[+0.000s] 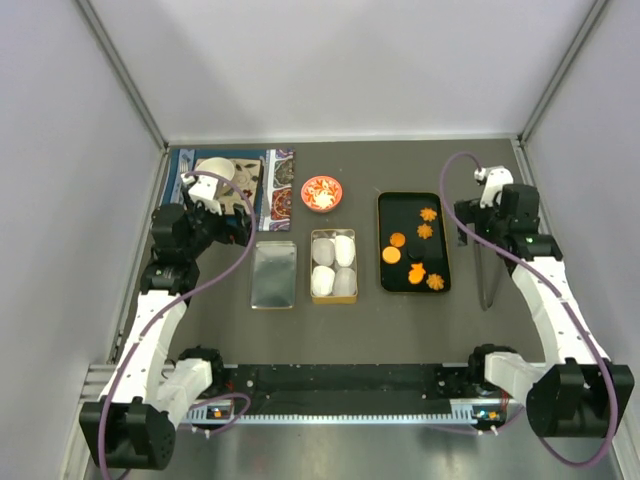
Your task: Pack the cookies
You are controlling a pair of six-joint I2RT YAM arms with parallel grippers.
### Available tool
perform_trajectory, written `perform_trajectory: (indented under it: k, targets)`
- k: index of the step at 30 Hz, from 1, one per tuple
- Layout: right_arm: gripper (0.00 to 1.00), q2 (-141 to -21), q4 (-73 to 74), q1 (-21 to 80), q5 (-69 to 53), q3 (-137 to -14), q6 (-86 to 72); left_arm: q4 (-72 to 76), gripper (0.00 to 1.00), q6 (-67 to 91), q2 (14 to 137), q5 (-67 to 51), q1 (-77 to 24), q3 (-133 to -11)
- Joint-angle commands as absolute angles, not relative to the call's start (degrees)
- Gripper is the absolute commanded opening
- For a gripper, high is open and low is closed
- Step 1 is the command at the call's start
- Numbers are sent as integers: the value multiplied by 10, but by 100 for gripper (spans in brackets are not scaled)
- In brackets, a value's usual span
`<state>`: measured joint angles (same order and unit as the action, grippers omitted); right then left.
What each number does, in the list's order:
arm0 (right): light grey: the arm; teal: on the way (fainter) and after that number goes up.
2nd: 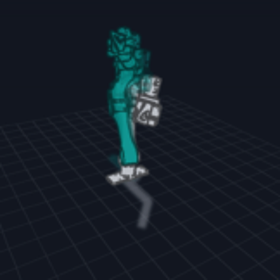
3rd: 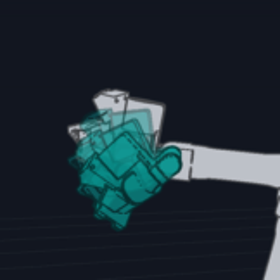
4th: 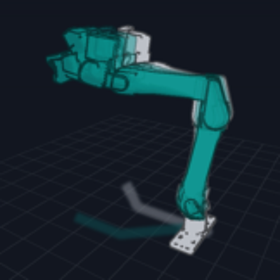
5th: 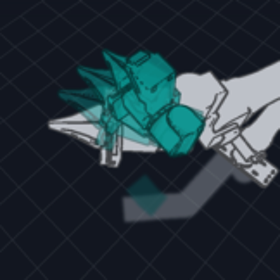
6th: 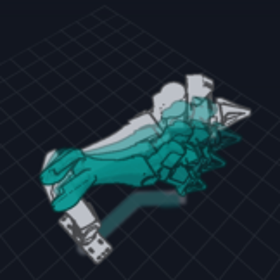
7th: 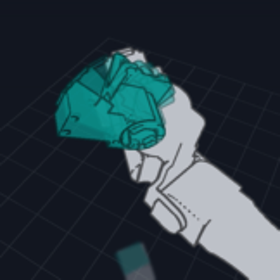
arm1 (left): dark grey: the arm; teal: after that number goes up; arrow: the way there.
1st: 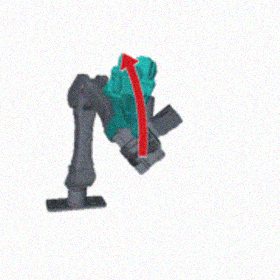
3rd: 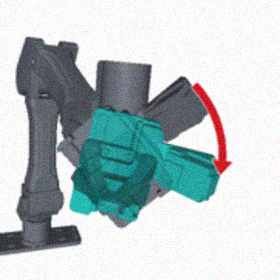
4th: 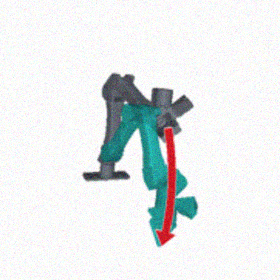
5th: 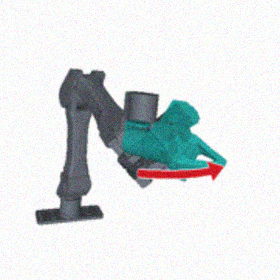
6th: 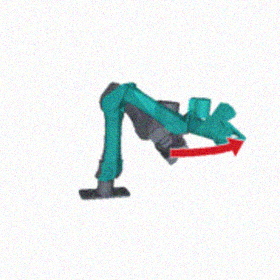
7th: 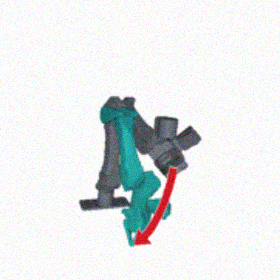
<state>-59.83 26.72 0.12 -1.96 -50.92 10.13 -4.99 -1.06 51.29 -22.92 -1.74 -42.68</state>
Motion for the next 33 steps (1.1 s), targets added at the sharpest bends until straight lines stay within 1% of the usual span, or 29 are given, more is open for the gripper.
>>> perform_trajectory:
  k: [1,9,17,33]
  targets:
    - [98,-605,306,-39,7,-534,117,-44,99,-29,511,-233,-20,-421]
    - [98,-676,369,-119,-26,-535,132,-40,99,-28,516,-244,-20,-409]
    - [98,-715,381,-131,-14,-510,124,-38,99,-28,524,-248,-20,-412]
    - [96,-749,381,-180,-52,-494,128,-59,99,-28,513,-239,-21,-410]
